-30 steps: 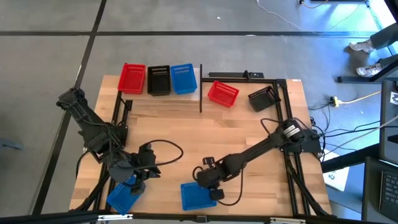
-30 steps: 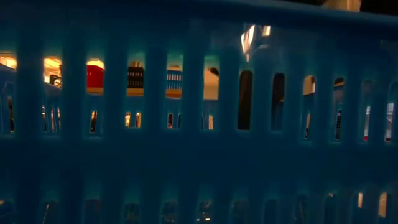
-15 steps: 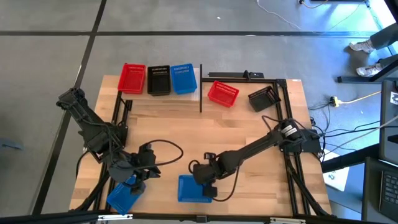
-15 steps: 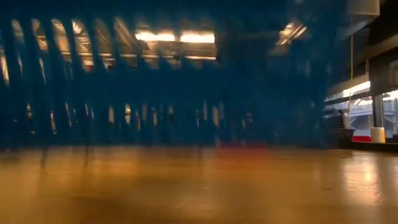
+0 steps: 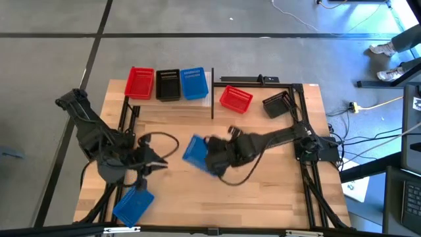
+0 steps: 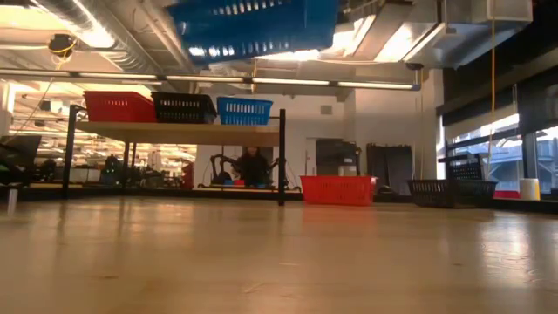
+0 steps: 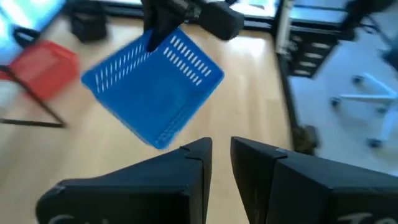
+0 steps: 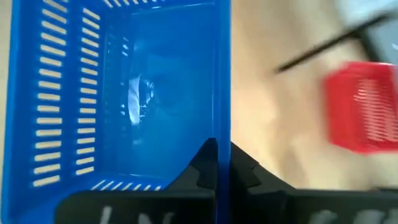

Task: Stack baskets on shelf by color
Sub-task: Stack the right blue bin on the other blue bin on the shelf

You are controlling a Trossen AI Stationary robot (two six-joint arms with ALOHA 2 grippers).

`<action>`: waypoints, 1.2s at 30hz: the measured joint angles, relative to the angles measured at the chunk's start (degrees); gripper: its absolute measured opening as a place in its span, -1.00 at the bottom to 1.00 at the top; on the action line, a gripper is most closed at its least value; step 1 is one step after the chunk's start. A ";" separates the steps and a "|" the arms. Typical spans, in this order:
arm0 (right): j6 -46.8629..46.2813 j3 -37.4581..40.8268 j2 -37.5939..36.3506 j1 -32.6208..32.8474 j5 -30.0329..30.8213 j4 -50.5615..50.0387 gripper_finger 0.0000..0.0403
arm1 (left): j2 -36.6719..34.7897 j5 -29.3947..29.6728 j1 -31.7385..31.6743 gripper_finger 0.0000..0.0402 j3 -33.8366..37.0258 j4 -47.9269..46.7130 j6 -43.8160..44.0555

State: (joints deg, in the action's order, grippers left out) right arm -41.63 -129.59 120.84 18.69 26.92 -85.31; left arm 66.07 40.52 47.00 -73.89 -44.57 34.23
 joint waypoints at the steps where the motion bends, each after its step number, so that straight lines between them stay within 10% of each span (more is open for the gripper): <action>1: -1.21 -1.98 0.00 -0.99 1.11 -1.13 -1.00 | -0.60 1.63 -0.05 -0.75 0.00 -0.58 -0.41; 11: -5.83 -3.13 -5.86 -19.15 3.18 6.66 -1.00 | -5.06 7.57 -6.36 -0.75 -0.04 -1.27 -13.05; 19: 4.71 -3.31 -5.56 -33.32 -16.87 27.46 -1.00 | -5.84 11.00 -18.51 -0.75 -0.04 -1.40 -22.06; 36: -4.84 -3.22 -4.69 -41.39 -20.15 28.68 -1.00 | -10.85 14.45 -34.41 -0.74 -0.07 -4.66 -36.75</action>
State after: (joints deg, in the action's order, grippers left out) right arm -46.47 -132.81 116.15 -22.70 6.77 -56.63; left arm 55.22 54.97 12.59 -73.95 -49.22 -2.52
